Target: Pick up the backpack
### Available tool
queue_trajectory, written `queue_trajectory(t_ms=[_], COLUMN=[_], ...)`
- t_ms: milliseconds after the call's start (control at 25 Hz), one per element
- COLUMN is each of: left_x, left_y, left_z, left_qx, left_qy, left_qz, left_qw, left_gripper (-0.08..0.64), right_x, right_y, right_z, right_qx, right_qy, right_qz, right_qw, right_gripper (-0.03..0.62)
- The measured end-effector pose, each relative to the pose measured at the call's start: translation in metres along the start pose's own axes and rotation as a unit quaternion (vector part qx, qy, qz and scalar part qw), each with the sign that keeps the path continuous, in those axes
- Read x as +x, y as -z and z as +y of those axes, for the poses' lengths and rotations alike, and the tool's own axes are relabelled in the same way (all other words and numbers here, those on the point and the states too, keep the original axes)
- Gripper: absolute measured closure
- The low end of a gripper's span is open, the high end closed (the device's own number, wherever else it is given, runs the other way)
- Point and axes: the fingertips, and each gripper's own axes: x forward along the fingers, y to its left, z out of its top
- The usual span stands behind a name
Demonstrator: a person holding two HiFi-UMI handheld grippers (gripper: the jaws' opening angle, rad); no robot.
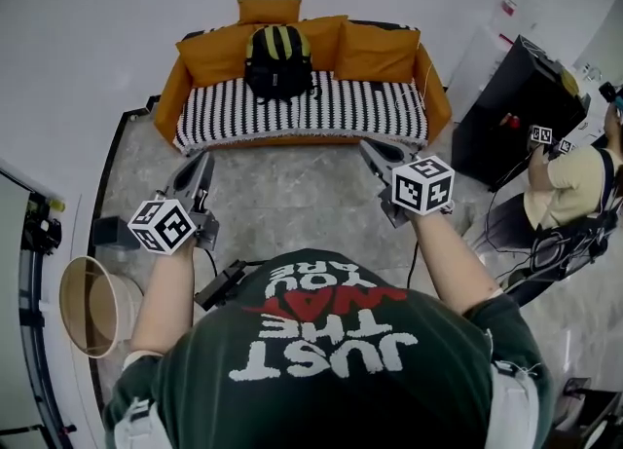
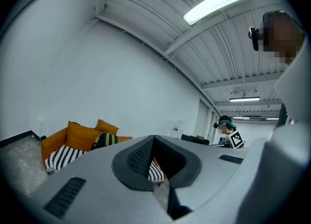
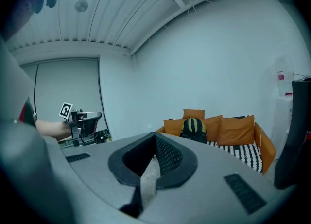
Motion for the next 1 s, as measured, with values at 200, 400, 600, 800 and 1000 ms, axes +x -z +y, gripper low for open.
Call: queue_trajectory(t_ms=[200, 400, 600, 800, 1000], left_x=[0.008, 0.028, 0.069, 0.117, 0.144], left_y=[0.002, -0.001, -0.006, -0.035, -0.064], left_z=[0.014, 0.062, 0.143, 0.241, 0.324], left_qx=[-0.001, -0.016, -0.026, -0.035, -0.04], left_qy=[-0.007, -0.004, 0.021, 0.047, 0.059], left_qz=[0.002, -0.002, 0.0, 0.008, 0.018], left_qw=[1.0, 0.9999, 0.9994, 0.9982, 0.9973], left_gripper=[0.549, 0.549, 0.549, 0.549, 0.549], right_x=[0.021, 0.067, 0.142, 0.237, 0.314], right_y=[0.0, 0.0, -0.014, -0.047, -0.076], right_z=[-0.012, -0.019, -0.035, -0.038, -0.041], right_qx=[0.001, -0.001, -0.006, 0.007, 0.008], right_qy=[-0.009, -0.005, 0.019, 0.038, 0.051], right_qz=[0.003, 0.017, 0.022, 0.012, 0.014], right_qw=[1.0, 1.0, 1.0, 0.999, 0.999], right_gripper=[0.563, 0.563, 0.563, 0.563, 0.563])
